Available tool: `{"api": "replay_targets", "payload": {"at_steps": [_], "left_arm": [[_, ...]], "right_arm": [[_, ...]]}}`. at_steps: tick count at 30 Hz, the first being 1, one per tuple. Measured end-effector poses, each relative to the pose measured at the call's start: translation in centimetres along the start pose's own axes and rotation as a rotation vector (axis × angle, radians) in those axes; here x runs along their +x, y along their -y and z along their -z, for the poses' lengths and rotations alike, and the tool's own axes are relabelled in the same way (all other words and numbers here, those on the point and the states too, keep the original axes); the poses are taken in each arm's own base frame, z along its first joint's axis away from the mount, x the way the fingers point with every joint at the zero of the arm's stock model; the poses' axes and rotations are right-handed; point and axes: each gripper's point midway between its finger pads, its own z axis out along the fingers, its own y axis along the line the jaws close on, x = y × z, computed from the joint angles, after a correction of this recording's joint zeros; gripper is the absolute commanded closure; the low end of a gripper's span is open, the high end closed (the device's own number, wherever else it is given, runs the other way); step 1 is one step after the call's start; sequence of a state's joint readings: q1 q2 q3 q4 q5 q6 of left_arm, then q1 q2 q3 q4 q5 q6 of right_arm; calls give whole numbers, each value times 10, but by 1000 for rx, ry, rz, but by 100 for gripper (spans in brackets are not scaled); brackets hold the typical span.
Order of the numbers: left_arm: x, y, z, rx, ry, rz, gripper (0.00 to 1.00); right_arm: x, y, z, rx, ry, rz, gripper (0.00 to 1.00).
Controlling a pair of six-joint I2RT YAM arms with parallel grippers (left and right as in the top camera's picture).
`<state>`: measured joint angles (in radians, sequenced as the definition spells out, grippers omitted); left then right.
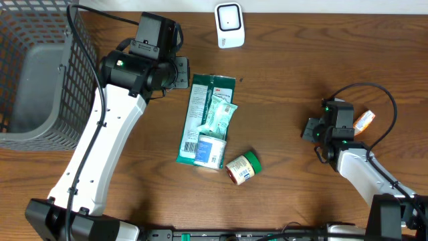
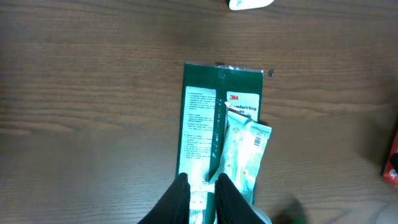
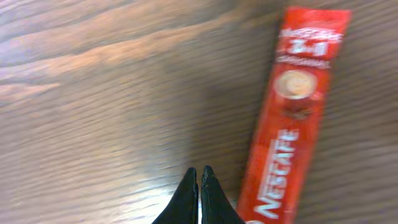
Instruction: Scan the item barcode
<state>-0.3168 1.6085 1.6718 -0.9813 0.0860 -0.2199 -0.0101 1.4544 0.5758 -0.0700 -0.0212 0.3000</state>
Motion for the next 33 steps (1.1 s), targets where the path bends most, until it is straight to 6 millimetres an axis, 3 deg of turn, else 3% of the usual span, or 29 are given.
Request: {"api": "replay_targets", "payload": {"at_steps": [7, 11, 19, 25, 29, 31, 33], "left_arm": [[0, 0, 0, 0, -1, -3, 76], [0, 0, 0, 1, 1, -4, 76], [0, 0, 0, 0, 1, -4, 76], [0, 0, 0, 0, 1, -4, 76], [0, 0, 0, 0, 1, -8, 76], [0, 0, 0, 1, 1, -11, 72], [0, 0, 1, 1, 2, -13, 59]], "right_arm": [[21, 11, -20, 51, -74, 3, 99], [15, 23, -21, 115, -59, 3, 99], [5, 71, -15, 255, -22, -80, 99], [-2, 76, -16, 247, 12, -67, 98], [2, 62, -15, 164, -20, -45, 85], [-1, 51, -7, 106, -19, -36, 70], [-16, 31, 8, 7, 12, -30, 43]]}}
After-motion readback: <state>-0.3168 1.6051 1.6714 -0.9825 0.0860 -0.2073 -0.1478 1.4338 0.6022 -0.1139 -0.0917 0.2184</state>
